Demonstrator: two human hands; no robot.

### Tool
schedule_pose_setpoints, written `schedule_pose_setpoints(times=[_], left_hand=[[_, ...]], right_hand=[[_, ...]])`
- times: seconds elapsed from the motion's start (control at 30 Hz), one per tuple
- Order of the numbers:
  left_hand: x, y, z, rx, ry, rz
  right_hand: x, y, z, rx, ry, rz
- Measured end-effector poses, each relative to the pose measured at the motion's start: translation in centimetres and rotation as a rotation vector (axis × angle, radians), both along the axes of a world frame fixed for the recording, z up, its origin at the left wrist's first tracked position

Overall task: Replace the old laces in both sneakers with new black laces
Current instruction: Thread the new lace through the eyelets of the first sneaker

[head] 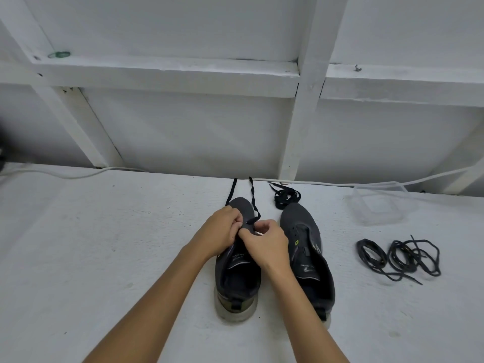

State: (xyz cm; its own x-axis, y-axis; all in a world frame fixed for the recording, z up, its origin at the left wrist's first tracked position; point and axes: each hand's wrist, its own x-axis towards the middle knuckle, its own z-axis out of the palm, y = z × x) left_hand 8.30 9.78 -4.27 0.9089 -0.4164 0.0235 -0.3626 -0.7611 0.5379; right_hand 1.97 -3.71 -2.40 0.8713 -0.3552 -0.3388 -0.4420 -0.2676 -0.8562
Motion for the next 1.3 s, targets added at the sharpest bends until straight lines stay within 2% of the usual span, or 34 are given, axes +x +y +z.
schedule_pose_setpoints(times=[0.13, 0.4, 0.47, 0.57, 0.7, 0.83, 1.03, 1.17, 1.3], left_hand=[[0.0, 0.4, -0.6, -0.074, 0.014, 0.039], [-0.8, 0.6, -0.4, -0.144, 0.018, 0.016], [-1.2, 1.2, -0.1, -0.325, 0.108, 0.12], [-1.8, 2.5, 0.0, -0.727, 0.321, 0.346], [-2.0, 3.3, -0.5, -0.584, 0.237, 0.37], [-2.0, 2.6, 0.2, -0.539, 0.169, 0.283], [-1.5, 1.9, 0.7, -0.551, 0.206, 0.23], [-1.2, 1.6, 0.2, -0.327, 0.131, 0.173], [-0.7, 0.9, 0.4, -0.084, -0.068, 0.149]], right_hand=[[-0.1, -0.7, 0.9, -0.075, 0.053, 0.179], [0.4, -0.2, 0.4, -0.26, 0.028, 0.088], [0.4, -0.3, 0.1, -0.265, 0.027, 0.052], [0.3, -0.4, 0.3, -0.24, 0.022, 0.034], [0.3, -0.1, 1.1, -0.273, 0.028, 0.149], [1.4, 0.1, 2.2, -0.476, -0.057, 0.325], [3.7, -0.3, 1.7, -0.385, -0.058, 0.319], [3.9, -0.8, 0.8, -0.17, -0.052, 0.177], [3.8, -1.1, 0.4, -0.098, -0.069, 0.206]])
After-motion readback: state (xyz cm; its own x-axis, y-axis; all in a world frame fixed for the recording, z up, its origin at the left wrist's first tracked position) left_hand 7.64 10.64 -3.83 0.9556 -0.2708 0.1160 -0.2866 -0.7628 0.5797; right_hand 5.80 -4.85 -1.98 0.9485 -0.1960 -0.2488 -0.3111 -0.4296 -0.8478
